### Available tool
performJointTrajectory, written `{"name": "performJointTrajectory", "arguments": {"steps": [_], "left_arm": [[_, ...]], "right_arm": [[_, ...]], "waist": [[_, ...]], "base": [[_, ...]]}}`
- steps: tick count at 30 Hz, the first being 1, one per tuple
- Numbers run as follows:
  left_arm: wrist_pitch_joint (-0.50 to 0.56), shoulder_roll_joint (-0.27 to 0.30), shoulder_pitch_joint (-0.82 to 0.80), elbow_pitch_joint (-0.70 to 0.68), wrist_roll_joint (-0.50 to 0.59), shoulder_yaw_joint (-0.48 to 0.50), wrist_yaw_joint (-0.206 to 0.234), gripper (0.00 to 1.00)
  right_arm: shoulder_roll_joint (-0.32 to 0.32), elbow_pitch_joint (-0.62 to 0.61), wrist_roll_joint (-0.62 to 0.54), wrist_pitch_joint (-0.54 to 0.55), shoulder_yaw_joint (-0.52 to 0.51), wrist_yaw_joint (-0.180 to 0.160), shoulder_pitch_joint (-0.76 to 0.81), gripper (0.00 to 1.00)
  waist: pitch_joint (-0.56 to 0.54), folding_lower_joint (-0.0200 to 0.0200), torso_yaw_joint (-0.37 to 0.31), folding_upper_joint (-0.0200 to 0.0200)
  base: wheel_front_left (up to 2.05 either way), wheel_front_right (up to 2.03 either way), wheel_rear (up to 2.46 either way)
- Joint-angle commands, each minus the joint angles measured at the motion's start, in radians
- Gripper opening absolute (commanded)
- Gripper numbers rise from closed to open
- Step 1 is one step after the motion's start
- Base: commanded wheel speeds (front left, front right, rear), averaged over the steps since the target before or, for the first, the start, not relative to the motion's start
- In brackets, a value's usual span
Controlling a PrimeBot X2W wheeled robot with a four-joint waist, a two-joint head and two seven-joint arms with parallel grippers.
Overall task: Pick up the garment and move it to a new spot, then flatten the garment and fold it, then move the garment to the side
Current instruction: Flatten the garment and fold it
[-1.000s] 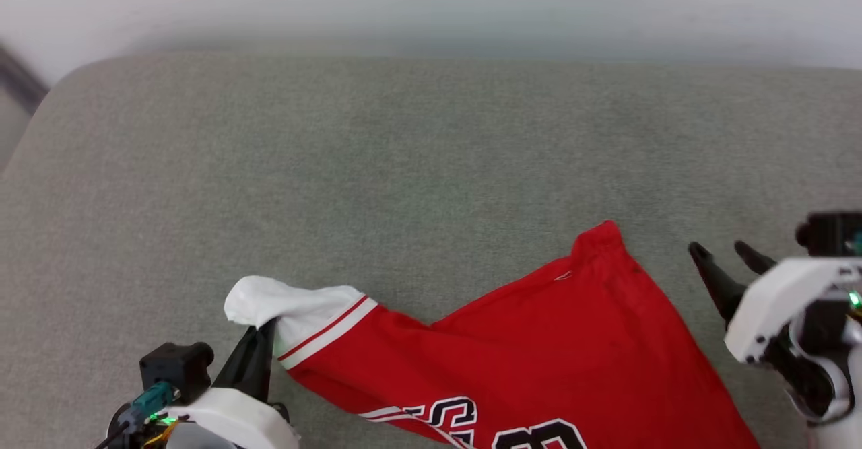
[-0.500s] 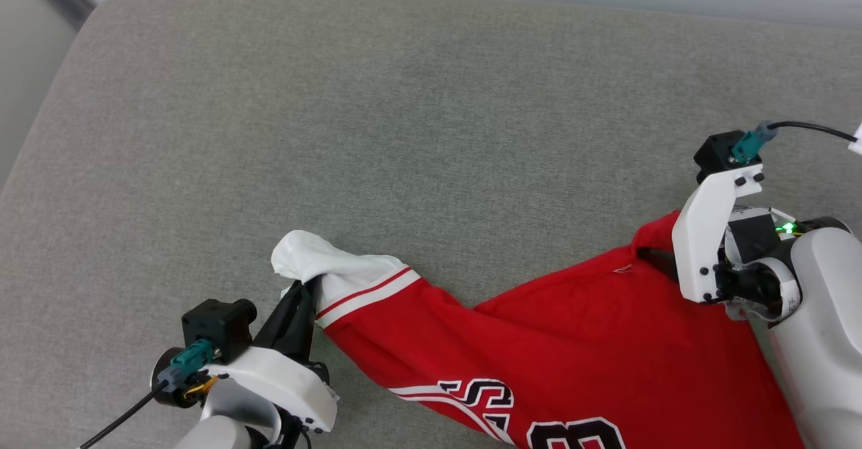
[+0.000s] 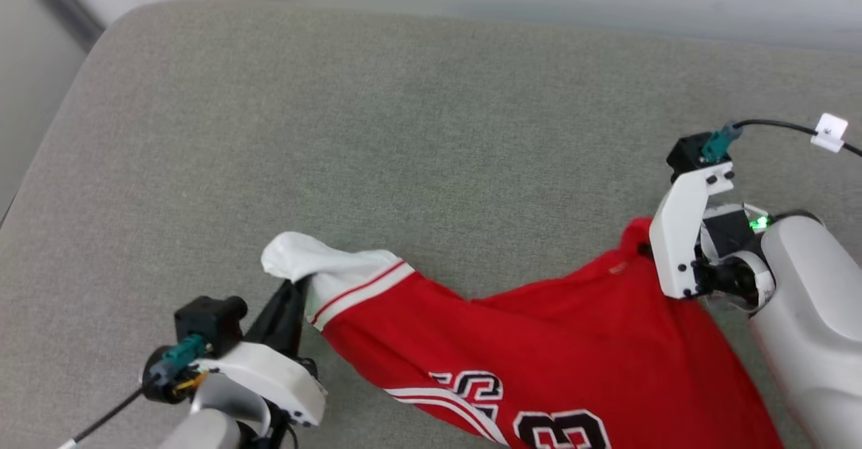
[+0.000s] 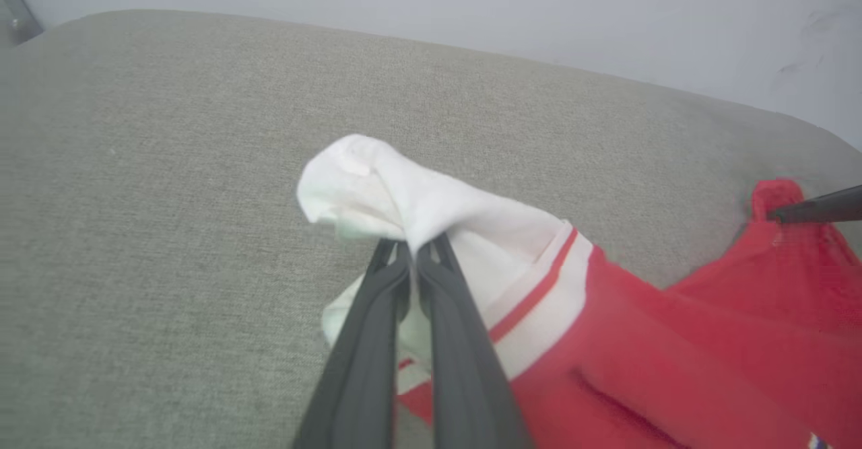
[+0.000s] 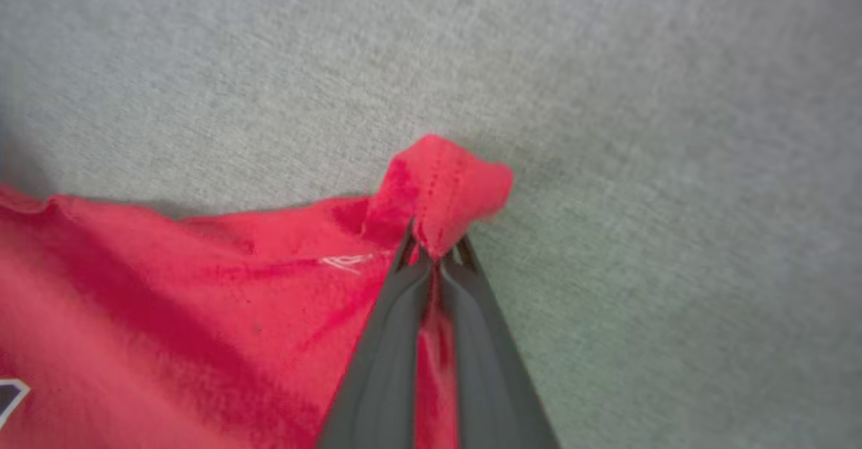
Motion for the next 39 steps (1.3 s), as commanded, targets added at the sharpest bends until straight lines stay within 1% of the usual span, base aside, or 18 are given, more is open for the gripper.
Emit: {"name": "performJointTrajectory", "arguments": {"steps": [1,6,10,14,15,18,23,30,34,39], "left_arm": [[0.000,0.021,-0.035,0.003,0.008,0.016,-0.001,0.00],[0.028,0.063,-0.138,0.005,0.023,0.039,-0.019,0.00],[0.063,0.070,-0.276,0.054,0.030,0.045,-0.053,0.00],[0.085,0.042,-0.428,0.158,0.007,0.060,-0.096,0.00],[0.085,0.042,-0.428,0.158,0.007,0.060,-0.096,0.00],[0.077,0.020,-0.543,0.243,-0.005,0.080,-0.118,0.00],[0.054,0.001,-0.765,0.379,0.005,0.102,-0.166,0.00],[0.004,0.051,-1.083,0.513,0.049,0.134,-0.219,0.00],[-0.016,0.077,-1.246,0.557,0.077,0.142,-0.236,0.00],[-0.040,0.075,-1.387,0.608,0.097,0.141,-0.254,0.00]], "right_arm": [[-0.014,-0.009,-0.005,-0.055,0.023,0.000,-0.038,0.00],[-0.029,0.008,-0.022,-0.225,0.038,0.000,-0.087,0.00],[-0.023,0.056,-0.044,-0.326,0.003,0.000,-0.140,0.00],[-0.007,0.108,-0.075,-0.404,-0.034,0.000,-0.210,0.00],[-0.007,0.108,-0.075,-0.404,-0.034,0.000,-0.210,0.00],[0.008,0.135,-0.095,-0.458,-0.061,0.000,-0.281,0.00],[0.014,0.145,-0.134,-0.531,-0.093,0.000,-0.428,0.00],[0.028,0.119,-0.205,-0.672,-0.137,-0.001,-0.673,0.00],[0.033,0.105,-0.244,-0.729,-0.159,-0.001,-0.801,0.00],[0.038,0.124,-0.273,-0.765,-0.168,-0.001,-0.912,0.00]], "waist": [[-0.035,-0.0001,-0.027,-0.0001],[-0.093,-0.0001,-0.072,-0.0001],[-0.124,-0.0001,-0.103,-0.0001],[-0.136,-0.0001,-0.135,-0.0001],[-0.136,-0.0001,-0.135,-0.0001],[-0.118,-0.0001,-0.158,-0.0001],[-0.036,-0.0001,-0.188,-0.0001],[0.126,-0.0001,-0.231,-0.0001],[0.214,-0.0001,-0.239,-0.0001],[0.304,-0.0001,-0.239,-0.0001]], "base": [[0.00,0.00,0.00],[0.00,0.00,0.00],[0.00,0.00,0.00],[0.00,0.00,0.00],[0.00,0.00,0.00],[0.00,0.00,0.00],[0.00,0.00,0.00],[0.00,0.00,0.00],[0.00,0.00,0.00],[0.00,0.00,0.00]]}}
